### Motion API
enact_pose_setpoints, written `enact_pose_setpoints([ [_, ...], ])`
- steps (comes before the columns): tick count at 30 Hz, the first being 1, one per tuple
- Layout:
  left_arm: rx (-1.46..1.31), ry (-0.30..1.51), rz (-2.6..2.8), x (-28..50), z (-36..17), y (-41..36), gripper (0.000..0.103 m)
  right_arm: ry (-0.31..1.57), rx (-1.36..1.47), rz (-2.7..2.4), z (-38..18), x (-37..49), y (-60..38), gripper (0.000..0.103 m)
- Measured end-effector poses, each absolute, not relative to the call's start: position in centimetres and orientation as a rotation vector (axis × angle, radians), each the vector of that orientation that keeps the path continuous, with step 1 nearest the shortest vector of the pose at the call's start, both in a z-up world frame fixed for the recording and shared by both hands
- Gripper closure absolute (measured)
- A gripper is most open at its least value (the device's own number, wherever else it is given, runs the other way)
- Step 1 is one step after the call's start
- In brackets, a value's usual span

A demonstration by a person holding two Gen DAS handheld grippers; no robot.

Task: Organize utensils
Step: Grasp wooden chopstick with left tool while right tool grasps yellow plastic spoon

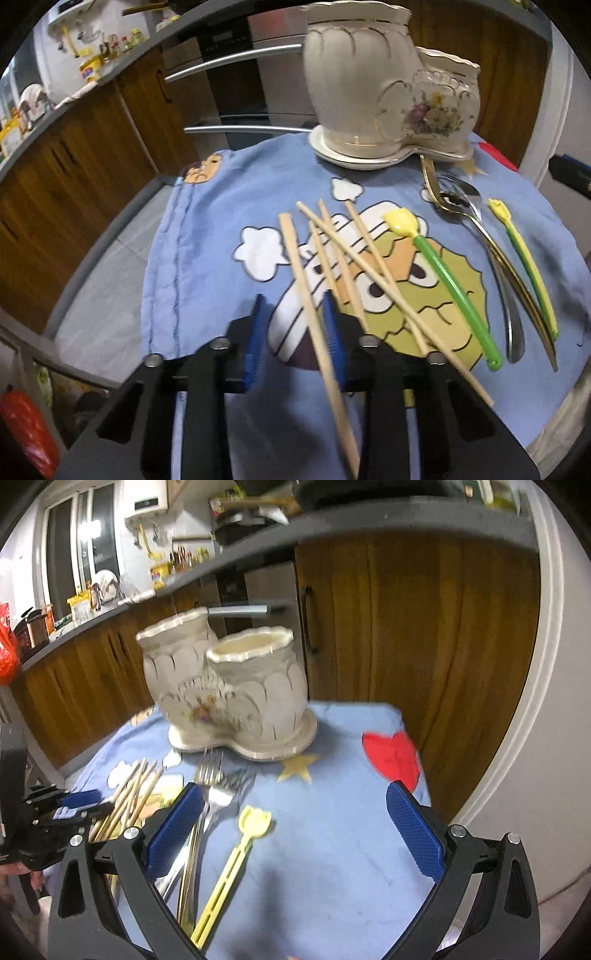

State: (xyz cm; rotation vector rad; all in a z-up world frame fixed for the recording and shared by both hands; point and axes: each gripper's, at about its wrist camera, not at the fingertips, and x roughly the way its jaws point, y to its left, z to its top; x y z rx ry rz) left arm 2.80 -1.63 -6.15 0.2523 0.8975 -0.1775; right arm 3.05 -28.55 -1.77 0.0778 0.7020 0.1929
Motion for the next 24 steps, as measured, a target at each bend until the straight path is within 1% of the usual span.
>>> enact_pose_setpoints([
  [1, 0.26, 0.9, -0.188, 2.8, -6.2, -1.8, 0.088, 0.731, 0.091, 0.209, -2.0, 3.2, -28.6, 0.005],
  [2, 0.269, 0.901, -0.202, 2.7, -6.2, -2.1, 0.093, 0.764, 0.107, 0.239, -2.2, 3.3, -28.6, 0.005],
  [5, 0.265, 0.898, -0.211, 2.7, -6.2, -2.2, 0.094, 0.813, 0.08, 0.308, -2.9, 2.9, -27.6, 0.005],
  [7, 0.243, 0.897, -0.219, 2.7, -6.2, -1.8, 0.094, 0.836, 0.038, 0.337, -3.3, 2.5, -26.6, 0.015],
  [9, 0.241, 0.896, -0.215, 2.8, -6.2, -1.7, 0.094, 0.87, 0.016, 0.348, -4.1, 2.4, -25.8, 0.033],
  [10, 0.24, 0.895, -0.213, 2.8, -6.2, -1.6, 0.095, 0.885, 0.009, 0.353, -4.5, 2.4, -25.4, 0.036],
  [13, 0.242, 0.885, -0.209, 2.9, -6.3, -1.6, 0.095, 0.919, -0.006, 0.376, -5.3, 2.3, -24.6, 0.051],
  [15, 0.249, 0.877, -0.206, 2.9, -6.3, -1.7, 0.095, 0.926, -0.041, 0.36, -5.7, 2.3, -24.1, 0.068],
  [16, 0.256, 0.871, -0.204, 2.9, -6.4, -1.8, 0.095, 0.927, -0.052, 0.353, -5.8, 2.4, -24.0, 0.07],
  [17, 0.257, 0.869, -0.204, 2.9, -6.4, -1.8, 0.095, 0.93, -0.06, 0.347, -5.9, 2.5, -24.0, 0.074],
  [20, 0.246, 0.869, -0.215, 2.9, -6.4, -1.7, 0.095, 0.936, -0.067, 0.348, -6.0, 2.6, -24.3, 0.077],
  [22, 0.235, 0.869, -0.226, 2.9, -6.3, -1.6, 0.095, 0.93, -0.086, 0.35, -6.0, 2.7, -24.3, 0.082],
  [23, 0.238, 0.867, -0.228, 3.0, -6.3, -1.6, 0.095, 0.917, -0.112, 0.343, -5.9, 2.7, -24.3, 0.088],
  [24, 0.239, 0.865, -0.229, 3.0, -6.3, -1.6, 0.095, 0.908, -0.134, 0.328, -5.8, 2.8, -24.2, 0.091],
])
